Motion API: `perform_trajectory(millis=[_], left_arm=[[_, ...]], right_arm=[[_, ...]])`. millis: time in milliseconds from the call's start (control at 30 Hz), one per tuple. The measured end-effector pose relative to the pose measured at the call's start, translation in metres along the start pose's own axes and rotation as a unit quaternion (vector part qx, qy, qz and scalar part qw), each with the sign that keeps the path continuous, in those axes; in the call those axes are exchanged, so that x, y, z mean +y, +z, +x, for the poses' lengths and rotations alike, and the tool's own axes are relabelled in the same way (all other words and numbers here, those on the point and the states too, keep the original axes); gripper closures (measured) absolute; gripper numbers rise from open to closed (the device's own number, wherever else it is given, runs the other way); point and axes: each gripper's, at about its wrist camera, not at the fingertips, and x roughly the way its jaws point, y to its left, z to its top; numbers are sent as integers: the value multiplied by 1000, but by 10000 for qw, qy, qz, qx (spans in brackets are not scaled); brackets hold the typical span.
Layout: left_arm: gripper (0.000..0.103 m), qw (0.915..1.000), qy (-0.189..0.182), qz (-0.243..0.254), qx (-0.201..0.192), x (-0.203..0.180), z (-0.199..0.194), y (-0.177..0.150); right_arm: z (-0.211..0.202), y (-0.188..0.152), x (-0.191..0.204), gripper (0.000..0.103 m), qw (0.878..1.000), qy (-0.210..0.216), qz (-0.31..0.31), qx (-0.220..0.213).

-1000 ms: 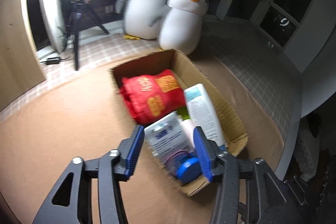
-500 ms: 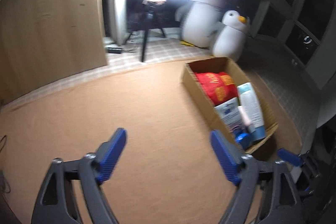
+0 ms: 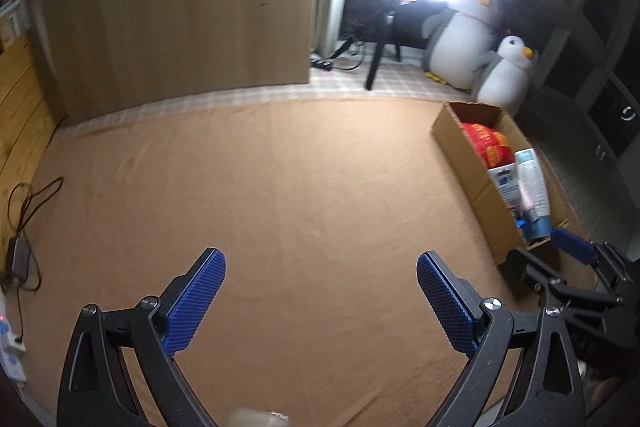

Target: Organize objects

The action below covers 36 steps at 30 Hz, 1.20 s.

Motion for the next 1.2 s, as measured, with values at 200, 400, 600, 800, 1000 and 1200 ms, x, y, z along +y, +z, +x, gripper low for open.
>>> perform_trajectory(millis=[200,400,600,800,1000,1200], left_arm=[[4,9996,148,-219,47,25,-10,-17],[4,9990,233,-365,100,40,-12,-25],[3,9985,332,-418,75,46,-14,-27],[3,9983,372,-434,59,47,-14,-28],[3,9984,361,-437,83,46,-14,-29],[3,9984,374,-418,98,45,-14,-30]], right_arm=[[-2,1,16,24,9999,27,-114,-31],[-3,0,25,24,9998,52,-163,-48],[-2,0,35,24,9996,124,-248,-38],[-5,0,41,23,9993,127,-334,-74],[-6,0,42,23,9992,137,-361,-74],[-6,0,43,23,9992,142,-362,-73]])
